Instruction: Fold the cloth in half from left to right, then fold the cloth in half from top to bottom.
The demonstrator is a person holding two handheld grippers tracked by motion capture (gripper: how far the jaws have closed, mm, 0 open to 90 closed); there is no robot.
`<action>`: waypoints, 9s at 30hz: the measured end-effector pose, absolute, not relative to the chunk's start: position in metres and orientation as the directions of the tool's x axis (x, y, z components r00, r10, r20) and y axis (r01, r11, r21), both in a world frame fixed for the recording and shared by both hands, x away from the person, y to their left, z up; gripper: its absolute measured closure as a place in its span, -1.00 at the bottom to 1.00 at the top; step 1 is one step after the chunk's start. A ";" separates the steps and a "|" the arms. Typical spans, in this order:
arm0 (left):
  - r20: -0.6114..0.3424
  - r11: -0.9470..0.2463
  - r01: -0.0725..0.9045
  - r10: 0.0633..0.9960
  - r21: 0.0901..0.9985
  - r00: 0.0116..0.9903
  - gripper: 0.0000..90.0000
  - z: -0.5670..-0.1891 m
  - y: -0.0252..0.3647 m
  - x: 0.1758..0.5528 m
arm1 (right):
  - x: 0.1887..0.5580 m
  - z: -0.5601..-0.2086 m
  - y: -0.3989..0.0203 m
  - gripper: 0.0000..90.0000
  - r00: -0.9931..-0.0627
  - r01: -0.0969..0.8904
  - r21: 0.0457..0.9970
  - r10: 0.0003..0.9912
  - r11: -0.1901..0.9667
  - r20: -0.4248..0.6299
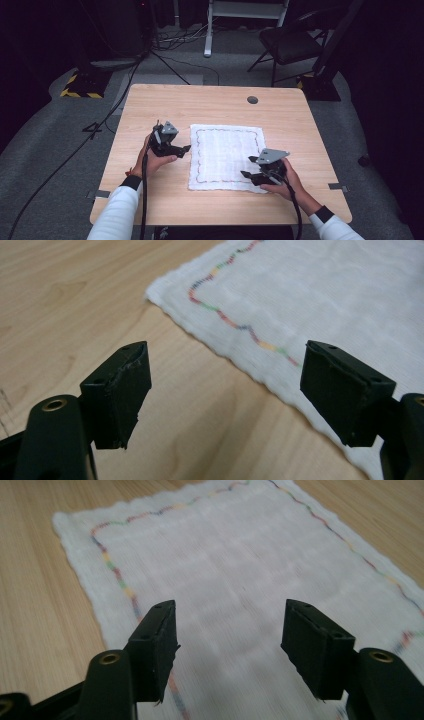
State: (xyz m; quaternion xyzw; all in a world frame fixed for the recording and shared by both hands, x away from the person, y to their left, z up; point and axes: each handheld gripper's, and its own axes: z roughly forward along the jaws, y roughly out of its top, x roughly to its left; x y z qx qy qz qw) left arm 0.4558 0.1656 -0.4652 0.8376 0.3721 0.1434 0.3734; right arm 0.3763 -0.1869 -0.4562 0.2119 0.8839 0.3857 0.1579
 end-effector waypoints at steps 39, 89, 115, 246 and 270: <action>-0.058 -0.369 0.596 0.816 0.713 0.574 0.26 -0.500 0.135 0.534 | 0.361 -0.492 -0.040 0.78 -0.953 0.129 0.684 0.280 0.718 -0.113; -0.013 -0.416 0.499 0.758 0.760 0.652 0.92 -0.441 0.124 0.526 | 0.361 -0.443 -0.098 0.93 -0.904 0.112 0.773 0.387 0.624 -0.181; 0.022 -0.518 0.413 0.643 0.749 0.765 0.92 -0.447 0.016 0.542 | 0.345 -0.442 -0.190 0.93 -0.838 0.212 0.768 0.517 0.604 -0.176; -0.060 -0.502 0.540 0.693 0.676 0.718 -0.64 -0.499 0.045 0.542 | 0.544 -0.492 -0.195 -0.12 -0.708 0.535 0.678 0.705 0.504 0.034; -0.002 -0.567 0.474 0.641 0.673 0.768 0.78 -0.463 0.030 0.558 | 0.543 -0.466 -0.184 0.80 -0.699 0.457 0.733 0.713 0.504 -0.054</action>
